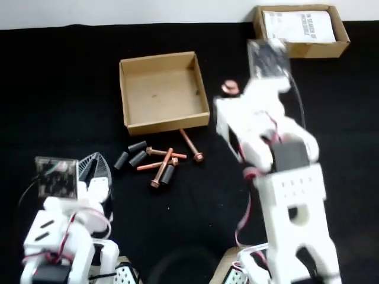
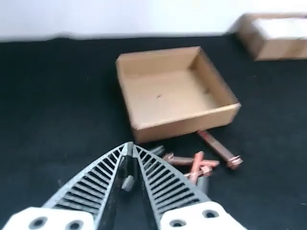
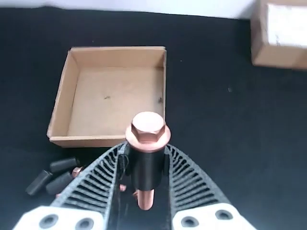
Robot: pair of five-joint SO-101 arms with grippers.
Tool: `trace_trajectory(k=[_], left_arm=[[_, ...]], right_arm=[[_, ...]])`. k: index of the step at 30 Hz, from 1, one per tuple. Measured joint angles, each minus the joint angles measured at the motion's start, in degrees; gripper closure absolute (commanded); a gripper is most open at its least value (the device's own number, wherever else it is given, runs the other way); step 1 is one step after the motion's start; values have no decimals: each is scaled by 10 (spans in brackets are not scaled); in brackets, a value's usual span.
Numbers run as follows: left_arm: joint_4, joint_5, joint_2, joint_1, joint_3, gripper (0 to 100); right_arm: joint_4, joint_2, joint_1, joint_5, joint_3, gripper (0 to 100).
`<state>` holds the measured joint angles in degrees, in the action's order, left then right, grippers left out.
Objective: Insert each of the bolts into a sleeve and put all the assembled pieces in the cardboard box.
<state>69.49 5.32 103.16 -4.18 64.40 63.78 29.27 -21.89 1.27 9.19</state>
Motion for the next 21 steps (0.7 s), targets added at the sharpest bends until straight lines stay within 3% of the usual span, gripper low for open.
trace_trajectory(k=[7,14,21], left_arm=[[-140,1,4,-106,132,992],[-261,1,4,-207,247,992],[-285,99,4,-265,314,992]], right_arm=[[0,-171,-54,-211,-116,991],[-22,-281,-57,-461,-208,991],[-106,-381,-57,-630,-273,991]])
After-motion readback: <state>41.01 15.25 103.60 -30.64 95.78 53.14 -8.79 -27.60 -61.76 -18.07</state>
